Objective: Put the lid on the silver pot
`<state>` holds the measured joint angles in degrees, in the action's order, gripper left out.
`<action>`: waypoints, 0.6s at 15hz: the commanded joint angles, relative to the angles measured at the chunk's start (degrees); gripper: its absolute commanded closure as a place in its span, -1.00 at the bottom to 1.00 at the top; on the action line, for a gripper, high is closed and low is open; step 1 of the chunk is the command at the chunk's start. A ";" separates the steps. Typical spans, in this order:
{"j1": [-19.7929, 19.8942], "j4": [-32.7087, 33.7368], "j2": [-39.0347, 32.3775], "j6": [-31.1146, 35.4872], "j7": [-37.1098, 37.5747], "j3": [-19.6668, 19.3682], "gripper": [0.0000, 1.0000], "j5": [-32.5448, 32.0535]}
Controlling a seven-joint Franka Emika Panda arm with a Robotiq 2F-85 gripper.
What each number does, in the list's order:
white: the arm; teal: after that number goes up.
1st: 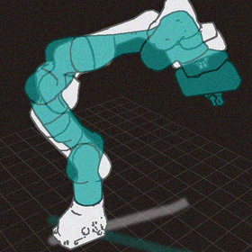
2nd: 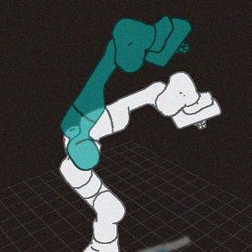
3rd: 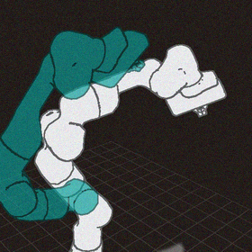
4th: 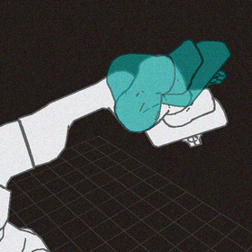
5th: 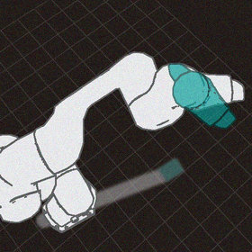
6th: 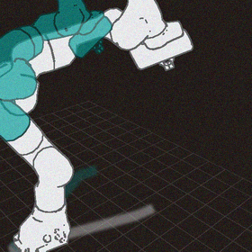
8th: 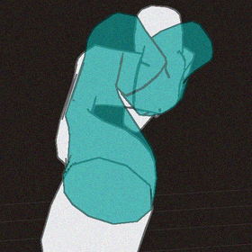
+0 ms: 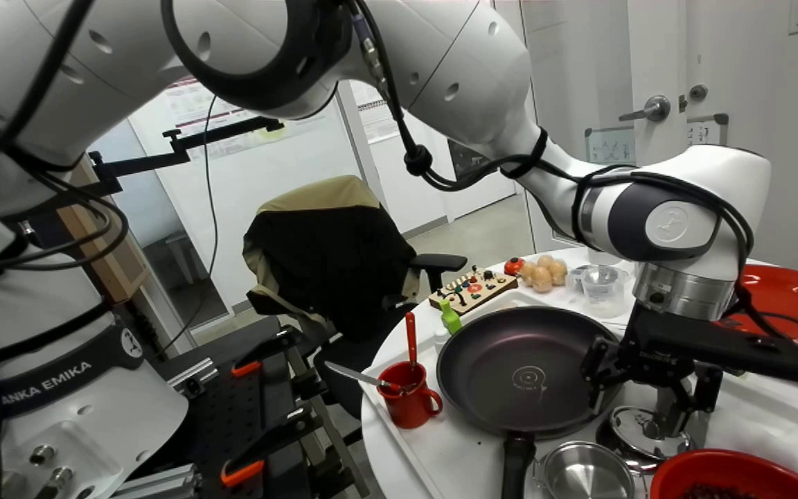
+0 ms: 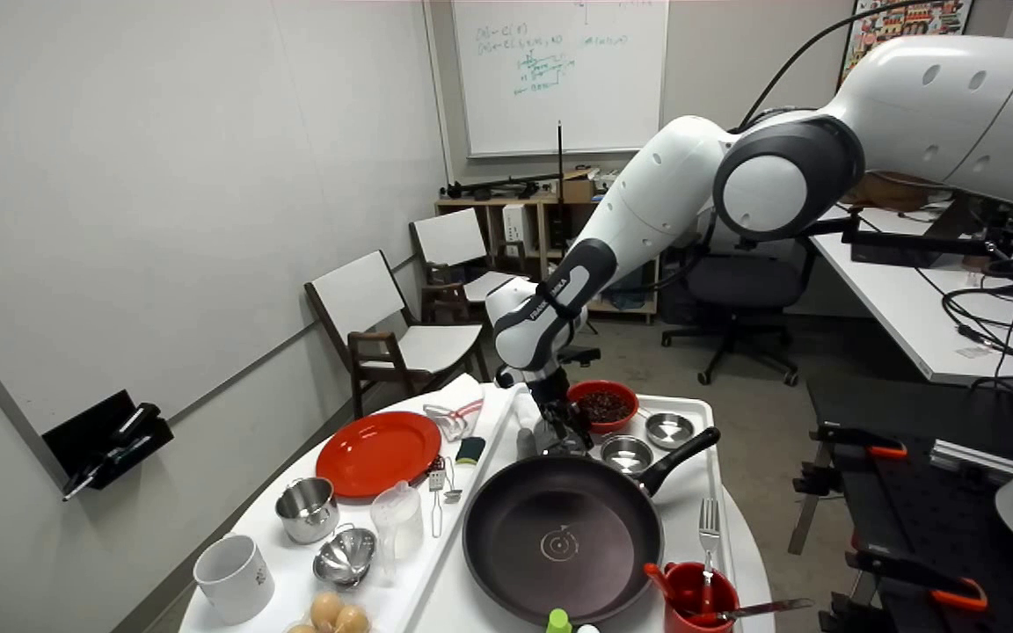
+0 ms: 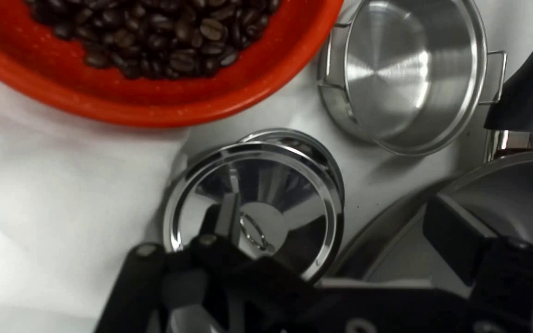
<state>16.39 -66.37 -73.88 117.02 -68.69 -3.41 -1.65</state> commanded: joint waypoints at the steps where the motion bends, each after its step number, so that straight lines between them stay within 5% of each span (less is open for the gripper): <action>1: -0.75 -3.00 1.82 0.75 0.61 -0.97 -1.00 -0.88; 9: 0.11 1.02 -0.20 -0.91 -1.17 0.36 -1.00 -3.07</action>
<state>16.36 -66.83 -73.62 116.97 -69.02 -3.77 -2.68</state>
